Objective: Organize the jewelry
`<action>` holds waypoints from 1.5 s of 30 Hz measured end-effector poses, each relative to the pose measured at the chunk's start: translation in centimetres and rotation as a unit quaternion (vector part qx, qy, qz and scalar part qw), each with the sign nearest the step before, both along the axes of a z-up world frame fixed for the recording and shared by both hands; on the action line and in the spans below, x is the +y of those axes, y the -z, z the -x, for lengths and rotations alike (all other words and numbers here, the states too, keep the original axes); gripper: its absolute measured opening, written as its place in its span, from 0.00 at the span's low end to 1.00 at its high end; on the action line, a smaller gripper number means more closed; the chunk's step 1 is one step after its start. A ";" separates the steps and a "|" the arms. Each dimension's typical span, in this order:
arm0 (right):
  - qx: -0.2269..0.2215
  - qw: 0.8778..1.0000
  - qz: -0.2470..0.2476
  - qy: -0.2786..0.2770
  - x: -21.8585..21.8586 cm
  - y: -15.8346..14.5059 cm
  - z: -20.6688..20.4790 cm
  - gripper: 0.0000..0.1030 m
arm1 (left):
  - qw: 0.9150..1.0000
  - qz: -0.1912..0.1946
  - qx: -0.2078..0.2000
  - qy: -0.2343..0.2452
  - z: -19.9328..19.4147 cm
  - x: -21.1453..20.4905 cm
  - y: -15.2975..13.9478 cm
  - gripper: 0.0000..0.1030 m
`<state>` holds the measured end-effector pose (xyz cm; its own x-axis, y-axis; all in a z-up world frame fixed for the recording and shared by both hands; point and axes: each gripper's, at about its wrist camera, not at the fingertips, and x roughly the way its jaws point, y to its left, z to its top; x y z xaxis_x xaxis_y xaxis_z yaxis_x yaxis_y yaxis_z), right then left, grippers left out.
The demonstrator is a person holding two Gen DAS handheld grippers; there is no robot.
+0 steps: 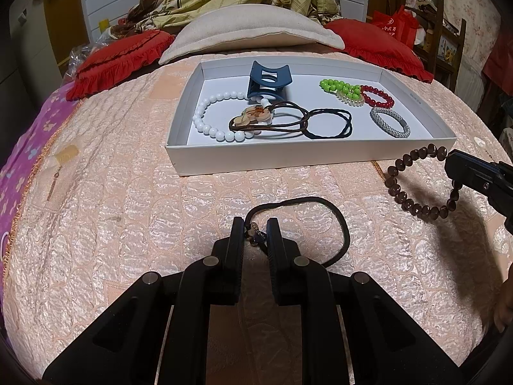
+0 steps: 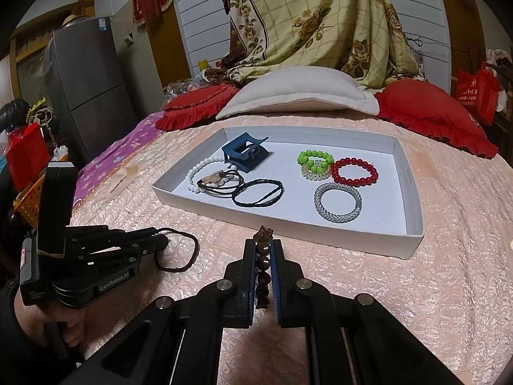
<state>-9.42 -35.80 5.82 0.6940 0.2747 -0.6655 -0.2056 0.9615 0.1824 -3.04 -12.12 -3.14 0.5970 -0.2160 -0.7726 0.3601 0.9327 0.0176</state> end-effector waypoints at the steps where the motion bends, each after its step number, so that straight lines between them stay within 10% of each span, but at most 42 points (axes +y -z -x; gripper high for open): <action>1: 0.000 1.000 0.001 0.000 0.0 0.0 0.0 0.08 | 1.000 0.000 0.000 0.000 0.0 0.0 0.0 0.12; 45: 0.000 1.000 0.008 0.003 0.1 0.1 0.0 0.08 | 1.000 -0.001 -0.001 0.000 0.0 -0.1 0.1 0.12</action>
<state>-9.46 -35.70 5.74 0.6955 0.2606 -0.6695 -0.2007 0.9653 0.1673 -3.08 -12.20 -3.20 0.5981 -0.2149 -0.7721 0.3601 0.9327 0.0193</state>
